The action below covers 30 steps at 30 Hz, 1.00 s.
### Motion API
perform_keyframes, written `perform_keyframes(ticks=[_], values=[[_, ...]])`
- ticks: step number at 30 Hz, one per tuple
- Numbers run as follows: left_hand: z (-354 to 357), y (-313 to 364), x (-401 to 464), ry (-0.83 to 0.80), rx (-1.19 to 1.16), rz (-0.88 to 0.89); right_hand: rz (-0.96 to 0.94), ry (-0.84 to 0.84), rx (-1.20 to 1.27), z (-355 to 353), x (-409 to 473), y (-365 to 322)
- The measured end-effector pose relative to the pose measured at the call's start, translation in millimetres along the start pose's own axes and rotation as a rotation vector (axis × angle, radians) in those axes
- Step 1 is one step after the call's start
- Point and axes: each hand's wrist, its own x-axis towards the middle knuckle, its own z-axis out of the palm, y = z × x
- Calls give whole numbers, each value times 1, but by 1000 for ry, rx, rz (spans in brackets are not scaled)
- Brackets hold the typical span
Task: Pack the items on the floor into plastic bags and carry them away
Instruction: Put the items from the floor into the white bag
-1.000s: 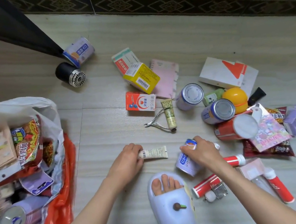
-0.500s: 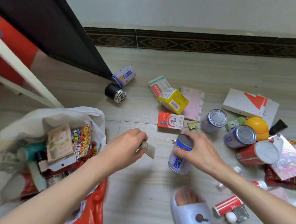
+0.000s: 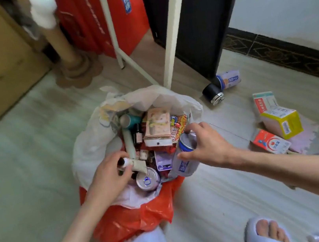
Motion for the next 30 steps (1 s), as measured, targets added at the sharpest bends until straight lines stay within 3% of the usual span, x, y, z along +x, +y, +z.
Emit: perform_keyframes(ticks=[3, 12, 16, 23, 30], values=[[2, -32, -18, 96, -13, -117, -58, -24, 13, 29, 18, -26], [0, -65, -40, 355, 47, -60, -103, 40, 115, 88, 58, -72], [10, -65, -31, 361, 144, -33, -41, 80, 210, 100, 69, -82], [21, -62, -17, 209, 217, -195, -61, 20, 177, 117, 73, -89], [21, -71, -10, 279, -45, -165, -136, -36, 70, 141, 73, -78]])
